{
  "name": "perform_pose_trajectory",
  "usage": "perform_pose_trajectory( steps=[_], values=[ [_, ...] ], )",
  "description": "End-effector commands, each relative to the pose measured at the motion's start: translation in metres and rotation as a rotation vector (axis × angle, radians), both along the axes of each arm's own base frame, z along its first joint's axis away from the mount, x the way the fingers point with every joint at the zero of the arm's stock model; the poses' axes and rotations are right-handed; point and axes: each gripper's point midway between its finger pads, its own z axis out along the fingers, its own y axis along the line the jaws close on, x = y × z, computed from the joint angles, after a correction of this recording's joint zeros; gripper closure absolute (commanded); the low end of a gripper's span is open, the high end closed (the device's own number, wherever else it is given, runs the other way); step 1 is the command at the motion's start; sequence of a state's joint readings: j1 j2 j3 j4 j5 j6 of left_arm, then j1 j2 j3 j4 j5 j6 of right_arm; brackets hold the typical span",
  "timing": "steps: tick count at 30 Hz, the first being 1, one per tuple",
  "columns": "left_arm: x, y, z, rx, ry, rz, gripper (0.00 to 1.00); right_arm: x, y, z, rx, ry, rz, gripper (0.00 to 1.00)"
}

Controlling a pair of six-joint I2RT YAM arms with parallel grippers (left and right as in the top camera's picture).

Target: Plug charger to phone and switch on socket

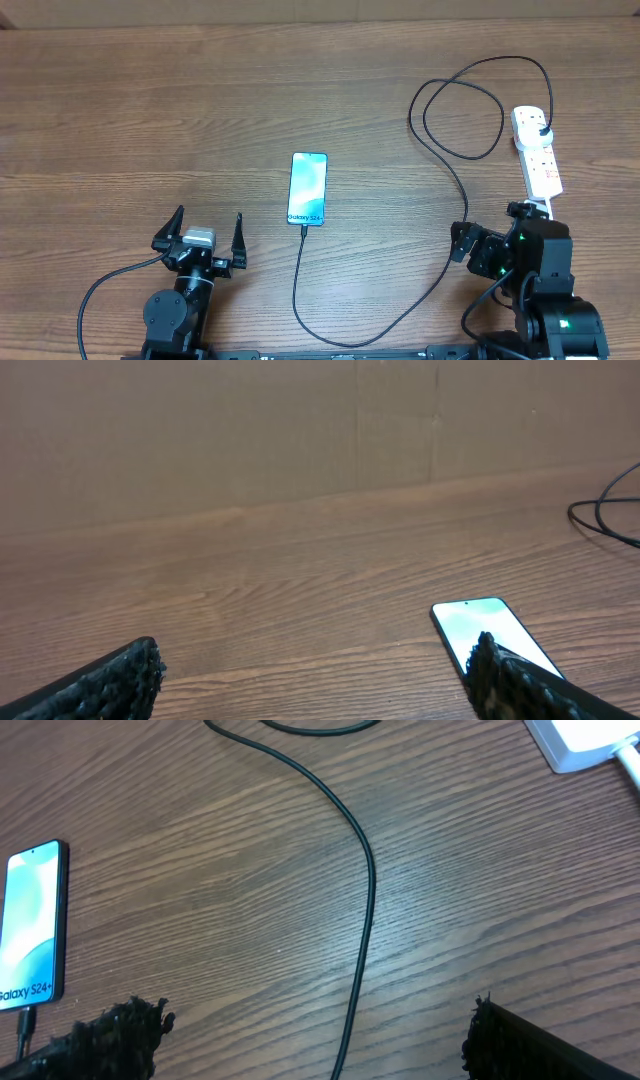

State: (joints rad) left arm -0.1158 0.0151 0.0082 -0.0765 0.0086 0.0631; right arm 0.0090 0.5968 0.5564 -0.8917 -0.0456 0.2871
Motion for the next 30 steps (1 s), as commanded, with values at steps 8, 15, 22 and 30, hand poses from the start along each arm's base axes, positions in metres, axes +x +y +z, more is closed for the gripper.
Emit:
perform_pose_trajectory(
  steps=[8, 15, 22, 30],
  values=[
    [0.0, 0.002, 0.0, 0.023, -0.009, 0.011, 0.0, 0.025, 0.002, 0.026, 0.0, -0.168, 0.01, 0.0],
    [0.0, 0.002, 0.0, 0.023, -0.009, 0.011, 0.01, 0.058, 0.003, 0.088, 0.004, -0.464, 0.01, 0.0],
    [0.0, 0.002, 0.0, 0.023, -0.009, 0.011, 0.01, 0.063, 0.003, 0.152, 0.006, -0.741, 0.009, 0.0],
    [0.0, 0.002, 0.0, 0.023, -0.009, 0.011, 0.0, 0.05, 0.002, 0.18, 0.008, -0.945, 0.009, 0.0]
  ],
)
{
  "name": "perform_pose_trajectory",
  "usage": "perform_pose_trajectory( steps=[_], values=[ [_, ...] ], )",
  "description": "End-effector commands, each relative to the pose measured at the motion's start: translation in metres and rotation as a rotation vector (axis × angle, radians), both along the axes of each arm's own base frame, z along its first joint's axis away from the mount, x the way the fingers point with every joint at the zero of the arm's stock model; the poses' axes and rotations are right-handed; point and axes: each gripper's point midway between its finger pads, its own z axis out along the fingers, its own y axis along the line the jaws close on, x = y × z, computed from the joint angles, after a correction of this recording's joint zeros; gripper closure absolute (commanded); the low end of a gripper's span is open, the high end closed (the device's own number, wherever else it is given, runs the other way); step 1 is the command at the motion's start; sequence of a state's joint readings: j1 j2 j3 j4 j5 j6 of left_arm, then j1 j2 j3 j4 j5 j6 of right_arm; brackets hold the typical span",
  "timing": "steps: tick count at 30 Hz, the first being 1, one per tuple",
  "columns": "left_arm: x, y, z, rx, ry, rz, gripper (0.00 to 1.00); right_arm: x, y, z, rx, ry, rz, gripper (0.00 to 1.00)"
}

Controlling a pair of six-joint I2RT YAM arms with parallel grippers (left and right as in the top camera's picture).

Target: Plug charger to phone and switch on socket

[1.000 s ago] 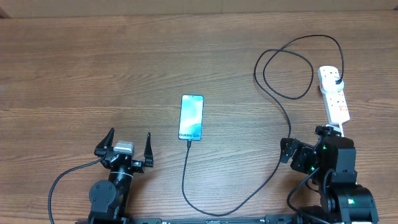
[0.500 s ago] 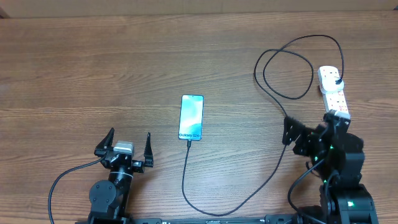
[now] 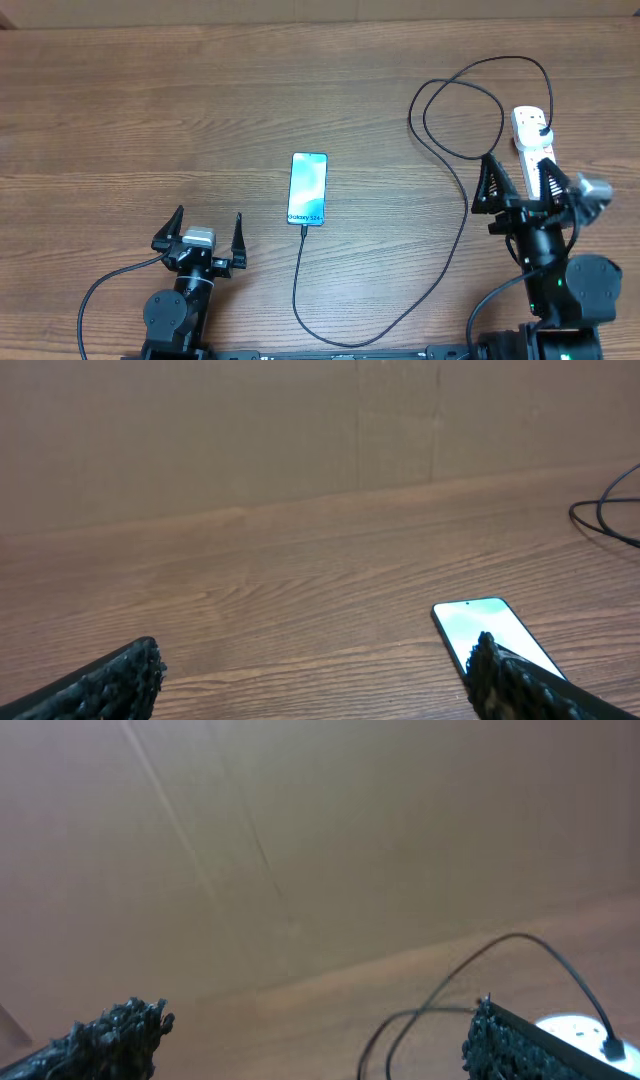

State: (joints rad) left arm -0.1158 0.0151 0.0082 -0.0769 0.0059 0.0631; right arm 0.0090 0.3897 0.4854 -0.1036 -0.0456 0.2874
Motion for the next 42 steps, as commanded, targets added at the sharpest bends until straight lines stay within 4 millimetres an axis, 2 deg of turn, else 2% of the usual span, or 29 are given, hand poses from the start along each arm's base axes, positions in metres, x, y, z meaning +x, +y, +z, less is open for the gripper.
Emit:
perform_pose_trajectory(
  steps=[1, 5, 9, 23, 42],
  values=[
    [0.0, 0.002, 0.0, 0.023, -0.009, 0.009, 0.0, -0.005, 0.002, -0.007, -0.005, -0.029, 0.007, 0.0],
    [0.0, 0.002, 0.0, 0.023, -0.009, 0.009, 0.0, -0.009, 0.002, -0.018, -0.004, -0.047, 0.008, 0.0],
    [0.0, 0.002, 0.0, 0.023, -0.009, 0.009, 0.0, -0.01, 0.002, -0.021, -0.004, -0.058, 0.007, 0.0],
    [0.0, 0.002, 0.0, 0.023, -0.009, 0.008, 0.0, -0.031, -0.001, 0.014, -0.001, -0.212, -0.005, 0.0],
    [0.0, 0.002, 0.0, 0.023, -0.009, 0.009, 0.0, -0.055, 0.0, 0.016, 0.004, -0.495, 0.0, 0.0]
  ],
)
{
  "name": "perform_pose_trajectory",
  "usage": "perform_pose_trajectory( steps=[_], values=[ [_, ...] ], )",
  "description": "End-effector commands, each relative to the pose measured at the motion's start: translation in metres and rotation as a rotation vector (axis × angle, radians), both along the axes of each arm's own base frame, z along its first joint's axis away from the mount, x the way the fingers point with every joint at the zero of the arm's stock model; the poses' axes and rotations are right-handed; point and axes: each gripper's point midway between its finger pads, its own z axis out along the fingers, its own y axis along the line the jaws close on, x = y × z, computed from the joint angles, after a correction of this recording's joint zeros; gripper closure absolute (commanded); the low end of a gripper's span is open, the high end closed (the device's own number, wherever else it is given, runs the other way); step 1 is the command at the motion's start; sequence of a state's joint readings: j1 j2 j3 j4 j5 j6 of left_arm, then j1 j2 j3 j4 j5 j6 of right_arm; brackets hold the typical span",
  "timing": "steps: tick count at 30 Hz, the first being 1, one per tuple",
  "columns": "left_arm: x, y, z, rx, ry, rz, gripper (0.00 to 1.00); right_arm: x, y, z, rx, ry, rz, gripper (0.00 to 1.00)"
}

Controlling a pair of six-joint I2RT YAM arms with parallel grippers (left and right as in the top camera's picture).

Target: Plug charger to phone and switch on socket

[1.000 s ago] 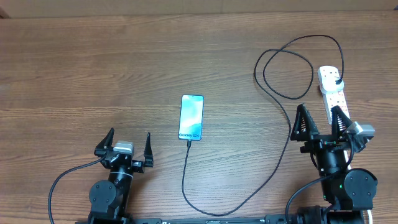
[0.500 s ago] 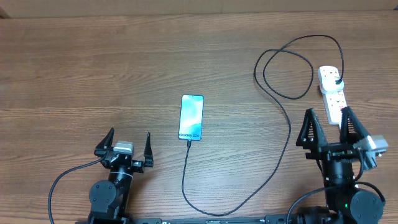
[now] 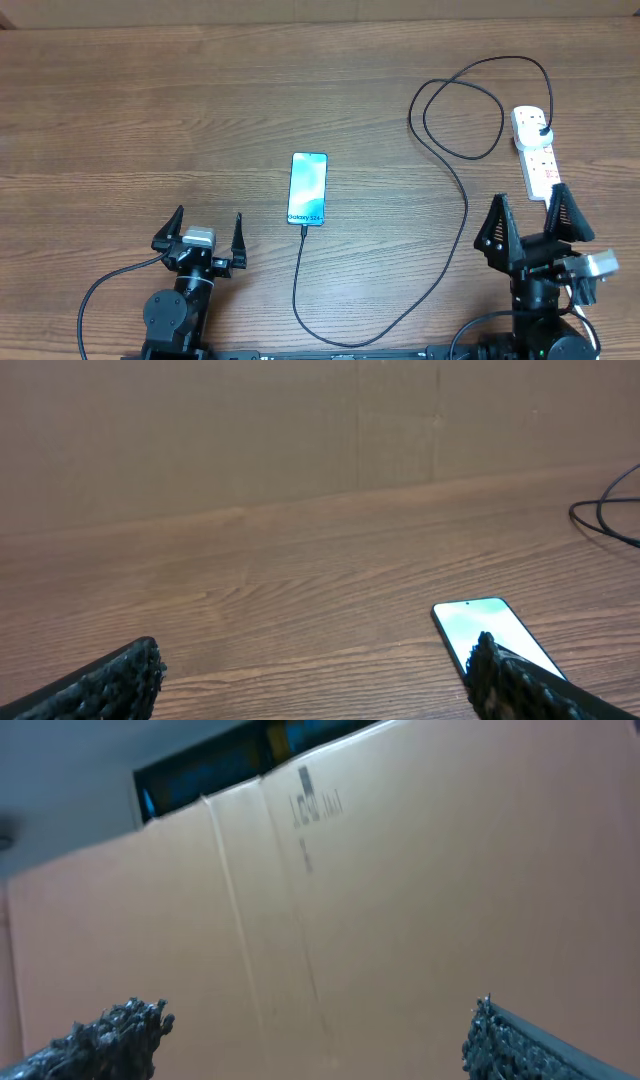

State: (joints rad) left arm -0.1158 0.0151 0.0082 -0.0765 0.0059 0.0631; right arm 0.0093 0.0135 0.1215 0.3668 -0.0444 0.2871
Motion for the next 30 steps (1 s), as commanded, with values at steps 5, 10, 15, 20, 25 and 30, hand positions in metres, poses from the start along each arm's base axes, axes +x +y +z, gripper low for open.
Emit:
perform_pose_trajectory(
  steps=[5, 10, 15, 20, 25, 30],
  values=[
    [0.0, 0.002, 0.0, 0.023, -0.008, 0.009, 0.0, 0.004, 0.001, -0.014, -0.001, 0.009, 0.001, 0.0],
    [0.0, 0.002, 0.0, 0.023, -0.008, 0.009, 0.01, 0.018, 0.001, -0.047, -0.002, 0.089, 0.0, 0.0],
    [0.0, 0.002, 0.0, 0.023, -0.008, 0.009, 0.0, 0.03, 0.0, -0.08, -0.003, 0.231, -0.003, 0.0],
    [0.0, 0.002, 0.0, 0.023, -0.008, 0.009, 0.0, 0.04, 0.0, -0.125, -0.006, 0.422, -0.004, 0.0],
    [0.0, 0.002, 0.0, 0.023, -0.008, 0.009, 0.0, 0.041, 0.0, -0.157, -0.009, 0.55, -0.004, 0.0],
    [0.0, 0.002, 0.0, 0.023, -0.008, 0.009, 0.0, 0.041, 0.0, -0.157, -0.009, 0.55, -0.004, 0.0]
  ],
)
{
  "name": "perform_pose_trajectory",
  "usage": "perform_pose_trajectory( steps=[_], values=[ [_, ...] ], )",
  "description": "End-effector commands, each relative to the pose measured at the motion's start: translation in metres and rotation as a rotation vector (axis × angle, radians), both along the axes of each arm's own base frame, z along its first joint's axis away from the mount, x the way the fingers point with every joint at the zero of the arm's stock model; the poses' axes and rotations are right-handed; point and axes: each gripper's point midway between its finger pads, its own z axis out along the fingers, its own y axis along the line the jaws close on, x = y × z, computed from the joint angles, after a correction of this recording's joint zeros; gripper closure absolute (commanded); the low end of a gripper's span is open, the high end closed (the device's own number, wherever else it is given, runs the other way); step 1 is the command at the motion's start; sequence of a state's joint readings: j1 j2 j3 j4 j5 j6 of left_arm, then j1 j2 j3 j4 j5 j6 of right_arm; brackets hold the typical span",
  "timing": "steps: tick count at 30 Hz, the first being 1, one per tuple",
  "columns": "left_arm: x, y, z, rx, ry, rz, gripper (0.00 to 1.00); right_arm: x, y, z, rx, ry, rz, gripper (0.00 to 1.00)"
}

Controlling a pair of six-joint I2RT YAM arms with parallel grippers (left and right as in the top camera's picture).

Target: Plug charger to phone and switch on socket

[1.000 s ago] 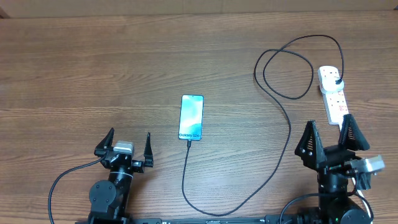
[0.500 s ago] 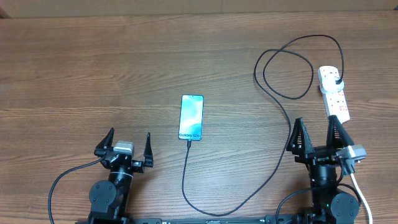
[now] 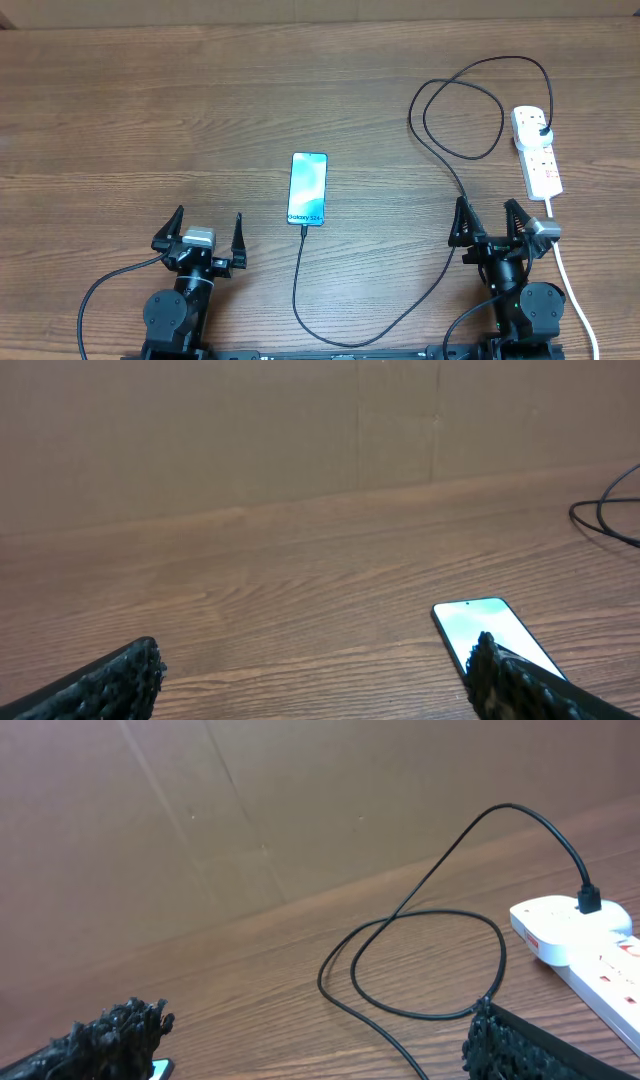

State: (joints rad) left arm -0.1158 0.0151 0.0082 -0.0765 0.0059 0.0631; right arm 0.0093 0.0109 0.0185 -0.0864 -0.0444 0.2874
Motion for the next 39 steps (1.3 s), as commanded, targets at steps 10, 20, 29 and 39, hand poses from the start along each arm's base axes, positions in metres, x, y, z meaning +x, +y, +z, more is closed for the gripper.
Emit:
perform_pose_trajectory(
  steps=[10, 20, 29, 39],
  values=[
    [0.0, 0.002, 0.0, 0.023, -0.008, 0.009, 0.0, 0.001, -0.013, -0.002, -0.011, -0.004, -0.081, 0.0],
    [0.0, 0.002, 0.0, 0.023, -0.008, 0.009, 0.0, 0.0, 0.0, -0.002, -0.287, -0.024, 0.006, 0.0],
    [0.0, 0.002, 0.0, 0.023, -0.008, 0.009, 0.0, -0.001, 0.01, -0.001, -0.431, -0.051, 0.065, 0.0],
    [0.0, 0.002, 0.0, 0.023, -0.008, 0.009, 0.0, -0.001, 0.009, -0.001, -0.406, -0.048, 0.057, 0.0]
  ],
)
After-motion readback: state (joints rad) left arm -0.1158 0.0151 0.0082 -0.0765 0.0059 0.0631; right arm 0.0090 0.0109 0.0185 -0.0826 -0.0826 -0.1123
